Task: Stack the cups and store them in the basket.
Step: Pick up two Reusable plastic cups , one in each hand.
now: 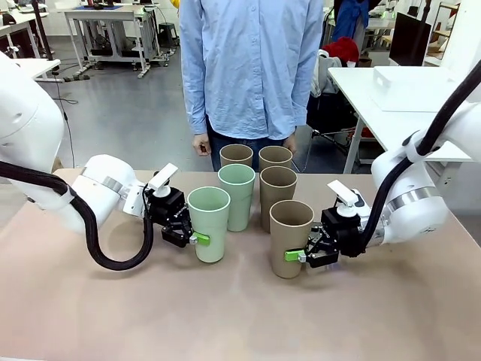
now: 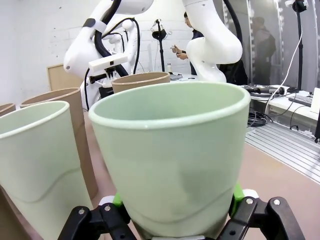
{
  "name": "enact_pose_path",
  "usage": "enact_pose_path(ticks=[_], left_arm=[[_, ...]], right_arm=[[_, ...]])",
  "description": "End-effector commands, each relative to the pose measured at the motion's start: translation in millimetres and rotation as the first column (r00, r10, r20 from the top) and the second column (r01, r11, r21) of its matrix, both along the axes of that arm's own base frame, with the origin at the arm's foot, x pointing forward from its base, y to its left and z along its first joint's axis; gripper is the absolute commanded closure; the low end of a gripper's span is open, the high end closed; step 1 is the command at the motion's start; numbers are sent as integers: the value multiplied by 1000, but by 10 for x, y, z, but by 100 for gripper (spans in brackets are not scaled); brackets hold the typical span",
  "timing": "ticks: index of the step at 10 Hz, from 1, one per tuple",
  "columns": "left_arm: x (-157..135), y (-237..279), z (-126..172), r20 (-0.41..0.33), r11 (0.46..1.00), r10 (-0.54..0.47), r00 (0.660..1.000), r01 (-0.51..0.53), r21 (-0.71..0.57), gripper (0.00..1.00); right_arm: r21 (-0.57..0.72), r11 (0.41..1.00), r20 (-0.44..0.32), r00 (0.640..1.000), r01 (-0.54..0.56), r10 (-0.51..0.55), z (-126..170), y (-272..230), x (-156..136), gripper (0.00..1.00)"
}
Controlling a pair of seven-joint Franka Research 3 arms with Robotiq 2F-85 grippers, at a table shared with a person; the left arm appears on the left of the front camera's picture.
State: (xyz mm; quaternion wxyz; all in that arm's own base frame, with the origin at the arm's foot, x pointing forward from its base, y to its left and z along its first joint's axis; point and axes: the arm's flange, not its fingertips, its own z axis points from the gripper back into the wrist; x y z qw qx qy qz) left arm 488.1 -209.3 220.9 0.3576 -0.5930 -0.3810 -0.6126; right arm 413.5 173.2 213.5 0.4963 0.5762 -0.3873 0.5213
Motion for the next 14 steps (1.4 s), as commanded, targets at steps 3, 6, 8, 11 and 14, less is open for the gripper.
enact_pose_path(ticks=[3,6,8,11,14], left_arm=[[10,16,18,3,1000,3,1000,-3,-1,57],[10,16,18,3,1000,3,1000,-3,-1,57],[1,22,-16,-6,1000,1,1000,0,4,15],[-18,409,552,12,996,88,996,-88,-15,15],[-254,1047,1045,29,986,162,986,-160,-44,15]], right_arm=[[0,1000,0,1000,0,0,0,0,0,45],[0,1000,0,1000,0,0,0,0,0,45],[1,1000,19,1000,20,-20,197,-65,0,15],[8,996,62,994,92,-92,877,-399,-117,15],[8,989,69,986,149,-150,1244,-895,-276,15]])
